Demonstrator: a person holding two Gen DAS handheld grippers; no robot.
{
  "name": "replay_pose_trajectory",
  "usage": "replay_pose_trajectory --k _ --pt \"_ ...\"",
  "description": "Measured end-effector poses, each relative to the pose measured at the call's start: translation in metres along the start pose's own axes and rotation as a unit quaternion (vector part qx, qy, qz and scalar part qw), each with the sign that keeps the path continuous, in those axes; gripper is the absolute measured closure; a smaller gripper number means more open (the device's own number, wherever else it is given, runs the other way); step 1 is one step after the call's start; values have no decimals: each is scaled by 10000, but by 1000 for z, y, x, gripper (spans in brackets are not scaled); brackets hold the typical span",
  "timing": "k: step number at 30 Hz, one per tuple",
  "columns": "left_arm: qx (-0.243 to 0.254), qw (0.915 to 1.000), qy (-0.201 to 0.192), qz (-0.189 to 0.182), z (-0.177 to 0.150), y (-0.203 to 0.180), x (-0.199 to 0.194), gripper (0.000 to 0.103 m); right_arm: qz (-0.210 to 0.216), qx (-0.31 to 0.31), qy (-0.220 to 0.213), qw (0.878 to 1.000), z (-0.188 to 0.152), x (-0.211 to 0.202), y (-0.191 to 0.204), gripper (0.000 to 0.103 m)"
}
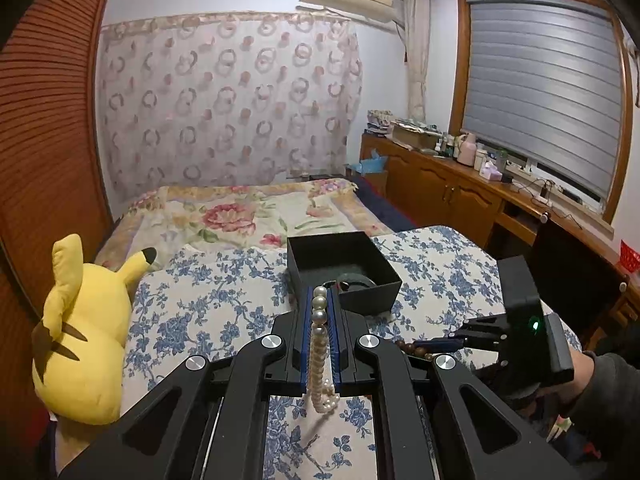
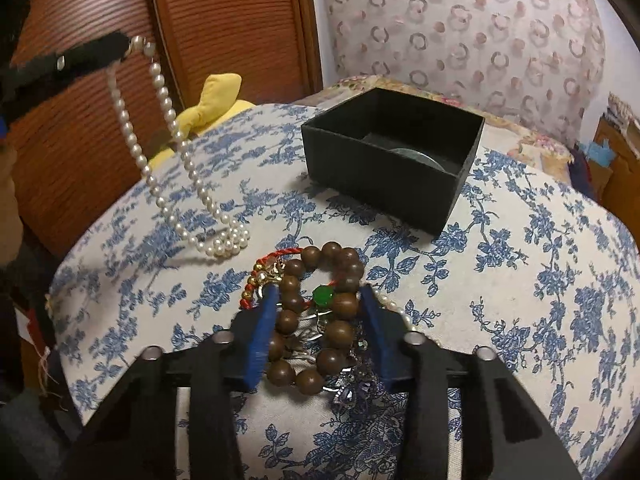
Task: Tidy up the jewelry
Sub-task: 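Grasp the pearl necklace with the left tool while the right tool grasps the brown bead bracelet, then carry the pearls and bead bracelet into the black box and open both tools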
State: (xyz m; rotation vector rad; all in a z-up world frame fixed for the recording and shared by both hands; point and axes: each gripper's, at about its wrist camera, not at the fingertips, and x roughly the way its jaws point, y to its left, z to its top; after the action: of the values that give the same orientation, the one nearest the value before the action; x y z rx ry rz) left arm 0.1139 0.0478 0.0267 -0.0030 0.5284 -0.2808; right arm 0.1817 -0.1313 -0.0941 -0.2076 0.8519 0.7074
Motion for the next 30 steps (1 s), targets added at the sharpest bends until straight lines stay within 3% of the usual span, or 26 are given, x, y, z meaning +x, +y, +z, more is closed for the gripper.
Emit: replay_pose_trajectory --k 3,15,30 --pt "19 10000 19 3 -1 0 1 96 -46 35 -61 10000 1 -2 -1 87" --pt "8 10000 -41 -15 4 -4 9 96 67 -149 -476 9987 10 -30 5 88" --pt "57 9992 -354 -154 61 -14 12 96 -174 -459 -1147 9922 59 -84 0 88"
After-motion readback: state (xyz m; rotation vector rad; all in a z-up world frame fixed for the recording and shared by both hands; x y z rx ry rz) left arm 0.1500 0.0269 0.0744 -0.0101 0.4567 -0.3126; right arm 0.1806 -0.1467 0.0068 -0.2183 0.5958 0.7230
